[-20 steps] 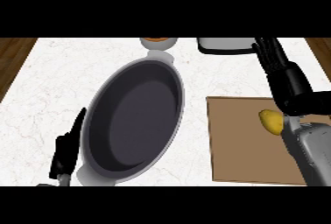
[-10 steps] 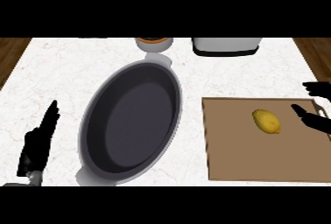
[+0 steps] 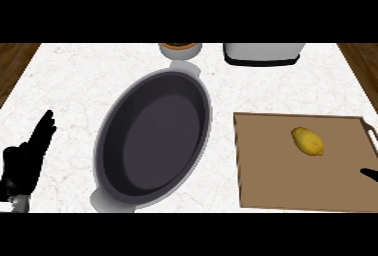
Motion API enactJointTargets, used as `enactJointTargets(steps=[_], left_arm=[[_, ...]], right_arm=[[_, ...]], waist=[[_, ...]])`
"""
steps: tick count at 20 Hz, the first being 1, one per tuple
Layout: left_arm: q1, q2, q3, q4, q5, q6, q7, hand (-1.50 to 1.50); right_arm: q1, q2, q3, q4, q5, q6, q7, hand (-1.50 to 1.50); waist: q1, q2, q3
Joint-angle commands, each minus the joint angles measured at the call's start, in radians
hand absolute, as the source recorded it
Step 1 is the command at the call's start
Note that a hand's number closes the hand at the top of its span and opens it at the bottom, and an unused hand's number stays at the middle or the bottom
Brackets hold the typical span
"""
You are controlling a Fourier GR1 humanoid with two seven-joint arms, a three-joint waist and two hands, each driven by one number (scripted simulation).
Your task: Pick the lemon from the tray and place it in the pot
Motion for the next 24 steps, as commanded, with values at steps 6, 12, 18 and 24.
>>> enactJointTargets(steps=[6, 12, 18, 24], left_arm=[[0.021, 0.005, 0.034, -0.004, -0.004, -0.039, -0.014, 0.0], [-0.015, 0.013, 0.028, -0.025, -0.003, -0.061, 0.035, 0.0], [-0.003, -0.032, 0.011, -0.017, -0.033, -0.044, 0.012, 0.0], [0.004, -0.077, 0.018, -0.05, -0.074, -0.013, 0.043, 0.0]], right_arm=[[-0.145, -0.156, 0.102, -0.109, 0.07, 0.223, 0.368, -1.5], [-0.277, -0.226, 0.244, -0.098, 0.136, 0.435, 0.575, -1.5], [-0.435, -0.128, 0.366, -0.091, 0.145, 0.618, 0.809, -1.5], [-0.525, 0.006, 0.39, -0.003, 0.2, 0.694, 0.879, -1.5]], waist=[[0.021, 0.002, -0.003], [0.038, 0.006, -0.002], [0.034, 0.004, -0.002], [0.022, 0.003, -0.001]])
